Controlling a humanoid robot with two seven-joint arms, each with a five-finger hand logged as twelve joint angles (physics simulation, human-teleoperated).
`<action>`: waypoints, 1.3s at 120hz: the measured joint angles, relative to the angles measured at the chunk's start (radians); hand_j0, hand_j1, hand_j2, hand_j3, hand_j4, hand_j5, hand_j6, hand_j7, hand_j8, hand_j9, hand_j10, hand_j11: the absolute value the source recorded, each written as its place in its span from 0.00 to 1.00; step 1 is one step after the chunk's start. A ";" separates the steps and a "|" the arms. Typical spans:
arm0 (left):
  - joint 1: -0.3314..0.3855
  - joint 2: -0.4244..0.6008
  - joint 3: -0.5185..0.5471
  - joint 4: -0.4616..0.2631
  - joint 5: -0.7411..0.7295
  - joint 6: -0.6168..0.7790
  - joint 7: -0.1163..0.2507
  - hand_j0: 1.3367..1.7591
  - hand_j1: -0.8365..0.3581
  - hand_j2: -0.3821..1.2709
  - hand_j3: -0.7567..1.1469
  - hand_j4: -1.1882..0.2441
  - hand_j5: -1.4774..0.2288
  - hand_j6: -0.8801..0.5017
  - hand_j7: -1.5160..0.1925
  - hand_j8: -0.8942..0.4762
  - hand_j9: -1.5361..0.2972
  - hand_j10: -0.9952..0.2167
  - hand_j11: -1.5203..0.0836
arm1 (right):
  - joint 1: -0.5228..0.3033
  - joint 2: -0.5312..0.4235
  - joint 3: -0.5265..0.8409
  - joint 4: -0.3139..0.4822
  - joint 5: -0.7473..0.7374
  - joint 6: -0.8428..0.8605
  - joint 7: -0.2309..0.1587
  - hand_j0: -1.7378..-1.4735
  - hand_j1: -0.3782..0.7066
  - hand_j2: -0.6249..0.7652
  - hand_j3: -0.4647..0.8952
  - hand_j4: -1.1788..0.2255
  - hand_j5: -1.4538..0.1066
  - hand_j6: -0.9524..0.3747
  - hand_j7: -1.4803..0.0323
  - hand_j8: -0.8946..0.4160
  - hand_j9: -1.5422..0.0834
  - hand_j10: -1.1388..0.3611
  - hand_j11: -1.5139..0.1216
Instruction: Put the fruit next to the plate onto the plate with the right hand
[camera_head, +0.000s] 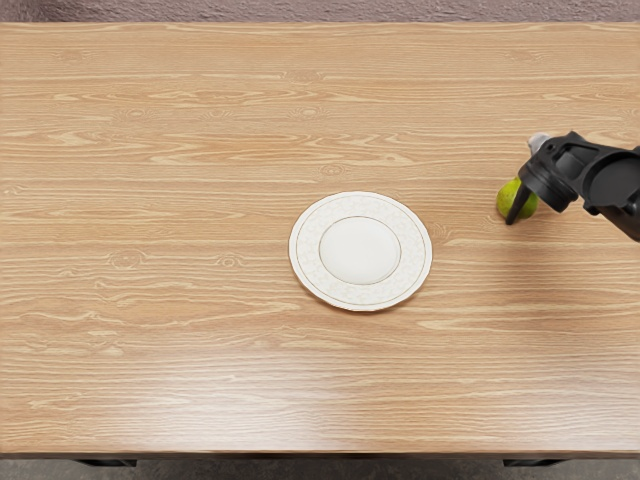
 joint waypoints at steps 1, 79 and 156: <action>0.000 0.000 0.000 0.000 0.000 0.000 0.000 0.76 0.98 0.23 0.40 0.82 0.86 0.63 0.88 0.64 0.83 0.81 0.94 | 0.000 0.000 0.000 0.000 0.000 0.000 0.000 0.30 0.06 0.45 0.34 0.82 0.91 0.69 0.95 0.66 0.92 0.74 0.90; 0.001 0.000 0.000 0.000 0.000 0.000 0.000 0.76 0.98 0.23 0.40 0.82 0.86 0.63 0.88 0.64 0.83 0.81 0.94 | -0.002 -0.059 0.110 0.000 0.123 0.169 0.000 0.32 0.49 0.60 0.34 0.30 0.18 0.45 0.28 0.51 0.27 0.49 0.25; 0.001 0.000 0.000 0.000 0.000 0.000 0.000 0.76 0.98 0.23 0.40 0.82 0.86 0.63 0.88 0.64 0.83 0.81 0.94 | 0.059 0.048 0.380 0.012 0.388 0.755 0.000 0.34 0.52 0.64 0.34 0.23 0.18 0.34 0.23 0.45 0.24 0.54 0.21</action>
